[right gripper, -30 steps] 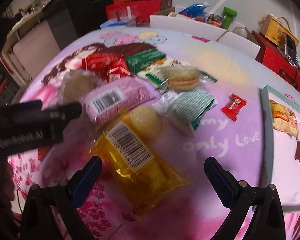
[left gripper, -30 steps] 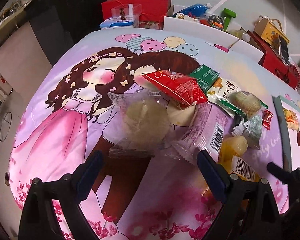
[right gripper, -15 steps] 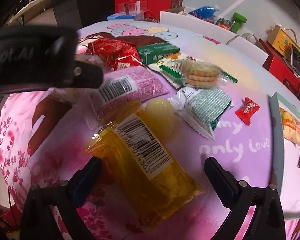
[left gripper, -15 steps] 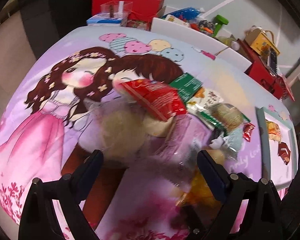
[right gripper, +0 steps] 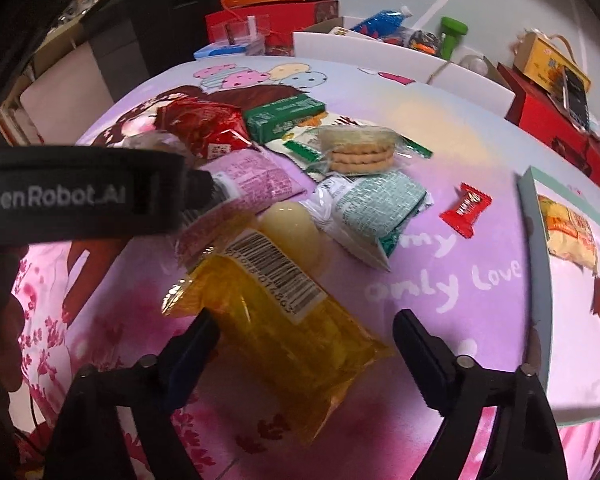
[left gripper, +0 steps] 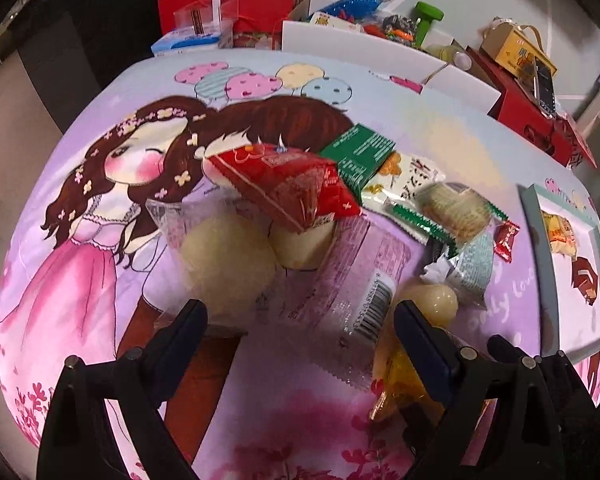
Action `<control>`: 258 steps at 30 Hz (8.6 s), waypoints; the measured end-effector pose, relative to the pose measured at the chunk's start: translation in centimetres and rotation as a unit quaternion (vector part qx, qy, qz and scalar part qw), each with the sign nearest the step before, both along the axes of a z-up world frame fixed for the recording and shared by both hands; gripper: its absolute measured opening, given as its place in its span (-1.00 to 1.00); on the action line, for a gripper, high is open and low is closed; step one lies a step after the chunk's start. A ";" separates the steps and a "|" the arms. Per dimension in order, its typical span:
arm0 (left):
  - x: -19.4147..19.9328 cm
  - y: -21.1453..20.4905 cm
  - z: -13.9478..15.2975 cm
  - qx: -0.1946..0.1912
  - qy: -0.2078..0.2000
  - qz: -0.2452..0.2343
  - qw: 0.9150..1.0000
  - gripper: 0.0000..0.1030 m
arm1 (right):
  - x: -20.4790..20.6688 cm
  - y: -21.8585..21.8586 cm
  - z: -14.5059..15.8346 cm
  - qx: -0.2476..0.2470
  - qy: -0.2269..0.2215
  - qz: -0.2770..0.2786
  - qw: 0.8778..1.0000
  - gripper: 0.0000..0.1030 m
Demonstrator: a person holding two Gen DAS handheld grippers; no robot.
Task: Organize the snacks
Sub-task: 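Move the right gripper back to the pile and grasp the yellow bread bag, then lift the yellow bread bag with the right gripper while the left gripper grasps a pink pack, then hold the yellow bag in the right gripper and the pink pack in the left, then carry the yellow bag and pink pack over the tray and release both, then move the left gripper to a clear bun bag while the right grasps a round yellow cake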
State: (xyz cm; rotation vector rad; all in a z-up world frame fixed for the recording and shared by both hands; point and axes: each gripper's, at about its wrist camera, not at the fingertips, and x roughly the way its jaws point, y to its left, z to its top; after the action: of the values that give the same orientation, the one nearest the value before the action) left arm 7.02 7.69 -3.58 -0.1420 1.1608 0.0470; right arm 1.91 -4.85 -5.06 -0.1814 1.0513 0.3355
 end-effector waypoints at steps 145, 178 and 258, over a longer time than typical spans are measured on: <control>-1.0 -6.1 2.6 0.021 -0.039 -0.078 0.996 -0.11 | 1.2 -10.4 1.5 0.024 0.024 -0.129 0.991 -0.11; 0.4 -26.6 4.3 0.003 -0.105 -0.298 0.949 -0.11 | 0.6 -34.6 4.8 0.020 -0.023 -0.426 0.904 -0.11; -1.0 7.4 6.0 0.005 -0.112 0.136 0.984 0.84 | 4.0 -9.4 4.6 0.092 -0.061 -0.138 0.984 1.00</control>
State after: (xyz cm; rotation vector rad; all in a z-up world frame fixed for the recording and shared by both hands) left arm 6.01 15.11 2.39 -0.2892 0.9104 0.2730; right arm 5.92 -14.26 -0.43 0.1093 0.9049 0.1669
